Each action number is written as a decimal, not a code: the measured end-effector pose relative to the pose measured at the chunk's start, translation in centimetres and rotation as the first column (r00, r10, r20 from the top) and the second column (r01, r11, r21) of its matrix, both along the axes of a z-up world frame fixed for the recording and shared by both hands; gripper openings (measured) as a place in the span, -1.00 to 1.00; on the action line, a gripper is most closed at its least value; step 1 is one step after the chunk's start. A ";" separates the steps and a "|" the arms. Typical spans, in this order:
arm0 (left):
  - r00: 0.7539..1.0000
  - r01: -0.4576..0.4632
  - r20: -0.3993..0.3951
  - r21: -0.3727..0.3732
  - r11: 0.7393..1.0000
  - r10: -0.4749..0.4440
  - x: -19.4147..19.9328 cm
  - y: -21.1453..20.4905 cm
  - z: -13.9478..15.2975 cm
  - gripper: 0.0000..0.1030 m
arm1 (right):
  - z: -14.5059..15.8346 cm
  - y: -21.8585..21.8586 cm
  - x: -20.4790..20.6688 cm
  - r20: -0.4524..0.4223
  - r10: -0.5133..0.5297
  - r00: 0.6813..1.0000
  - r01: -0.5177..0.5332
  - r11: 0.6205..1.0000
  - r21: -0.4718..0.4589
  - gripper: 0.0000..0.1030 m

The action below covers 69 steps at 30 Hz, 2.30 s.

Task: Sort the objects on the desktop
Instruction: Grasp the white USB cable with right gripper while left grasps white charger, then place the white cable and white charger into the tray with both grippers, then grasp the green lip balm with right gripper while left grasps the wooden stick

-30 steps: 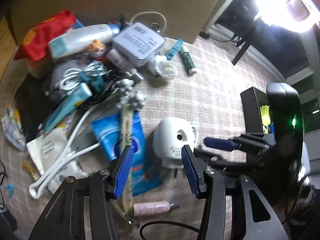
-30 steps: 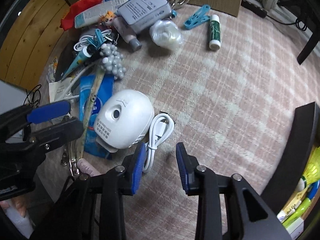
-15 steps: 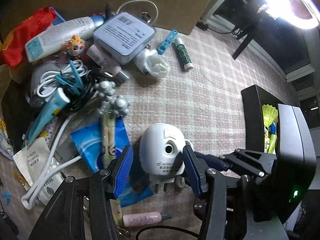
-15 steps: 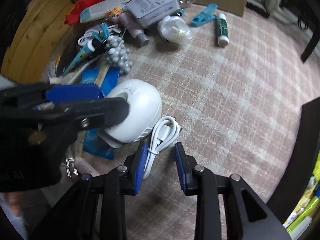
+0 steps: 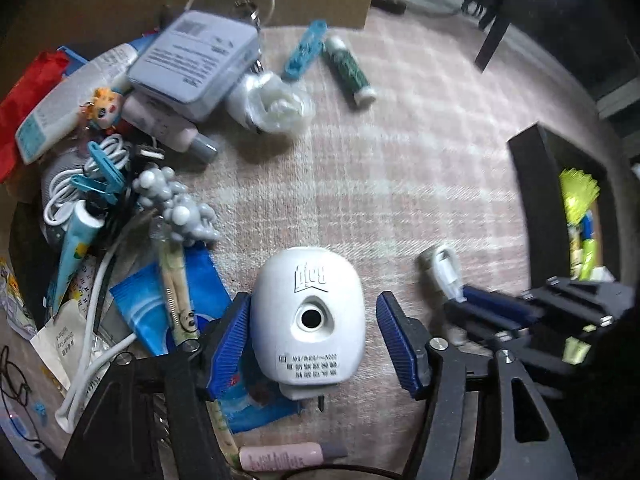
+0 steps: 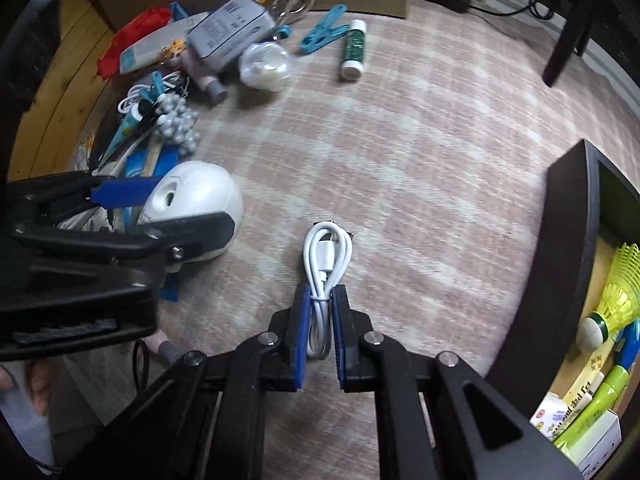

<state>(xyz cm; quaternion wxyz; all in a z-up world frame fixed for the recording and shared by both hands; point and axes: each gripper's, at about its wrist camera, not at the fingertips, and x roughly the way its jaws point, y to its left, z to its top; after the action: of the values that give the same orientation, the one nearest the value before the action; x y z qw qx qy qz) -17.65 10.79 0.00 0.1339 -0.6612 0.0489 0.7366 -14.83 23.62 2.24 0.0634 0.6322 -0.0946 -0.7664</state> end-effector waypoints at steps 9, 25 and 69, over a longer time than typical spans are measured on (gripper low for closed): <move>0.998 -0.045 -0.042 0.037 0.998 0.047 0.4 -0.5 2.0 0.02 | 0.8 1.6 0.5 -0.019 -0.037 0.999 0.037 0.999 -0.022 -0.79; 0.979 0.194 -0.109 0.201 0.960 -0.174 3.3 15.0 8.1 0.03 | 7.2 14.9 4.5 -0.132 -0.228 0.965 0.233 0.972 0.025 -0.79; 0.989 -0.105 -0.099 0.008 0.994 0.105 3.7 -0.1 6.1 -0.17 | 8.3 14.1 0.6 -0.130 -0.131 0.983 0.135 0.990 0.027 -0.65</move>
<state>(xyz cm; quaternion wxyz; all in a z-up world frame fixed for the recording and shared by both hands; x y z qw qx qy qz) -13.99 10.67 6.12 0.0931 -0.6251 0.0197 0.7747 -14.21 37.74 10.56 0.0068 0.5748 -0.1188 -0.8096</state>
